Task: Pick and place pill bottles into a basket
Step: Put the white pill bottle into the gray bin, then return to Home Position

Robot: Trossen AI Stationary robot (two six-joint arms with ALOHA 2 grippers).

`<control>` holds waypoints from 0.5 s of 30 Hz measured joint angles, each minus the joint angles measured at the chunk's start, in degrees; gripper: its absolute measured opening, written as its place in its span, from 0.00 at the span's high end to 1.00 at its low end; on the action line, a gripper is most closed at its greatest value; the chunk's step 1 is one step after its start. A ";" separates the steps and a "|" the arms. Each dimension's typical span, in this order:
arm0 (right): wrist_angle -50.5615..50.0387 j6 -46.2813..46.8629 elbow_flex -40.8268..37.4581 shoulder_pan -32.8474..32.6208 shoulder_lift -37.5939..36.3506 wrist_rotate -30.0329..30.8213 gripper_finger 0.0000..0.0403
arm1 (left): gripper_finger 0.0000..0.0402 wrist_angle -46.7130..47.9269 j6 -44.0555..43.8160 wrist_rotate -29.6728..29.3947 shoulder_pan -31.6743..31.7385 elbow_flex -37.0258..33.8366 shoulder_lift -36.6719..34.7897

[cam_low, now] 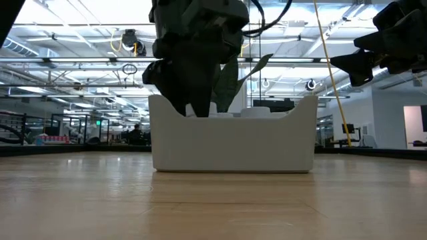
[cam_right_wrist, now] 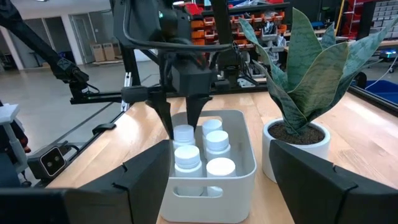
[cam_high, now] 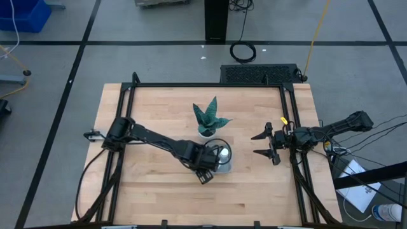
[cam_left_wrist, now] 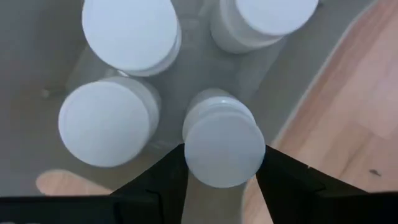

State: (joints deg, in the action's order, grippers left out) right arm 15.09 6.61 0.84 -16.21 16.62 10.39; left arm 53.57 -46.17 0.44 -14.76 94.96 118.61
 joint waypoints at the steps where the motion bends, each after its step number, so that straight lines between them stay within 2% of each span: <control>1: 0.01 -0.02 0.01 -0.02 0.02 0.00 0.34 | 0.53 -0.05 -0.03 -0.03 -0.06 0.00 0.07; 7: 0.02 -0.02 0.02 0.00 0.00 0.00 0.34 | 0.47 -0.57 -1.52 0.20 -0.06 -0.11 -0.52; 15: 0.24 -0.01 0.01 -0.02 0.03 -0.01 0.34 | 0.44 -0.57 -2.54 -0.38 0.08 0.09 -5.78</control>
State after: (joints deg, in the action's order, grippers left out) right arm 15.33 6.60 0.86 -16.23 16.65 10.39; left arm 53.00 -48.71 0.07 -14.68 95.04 112.83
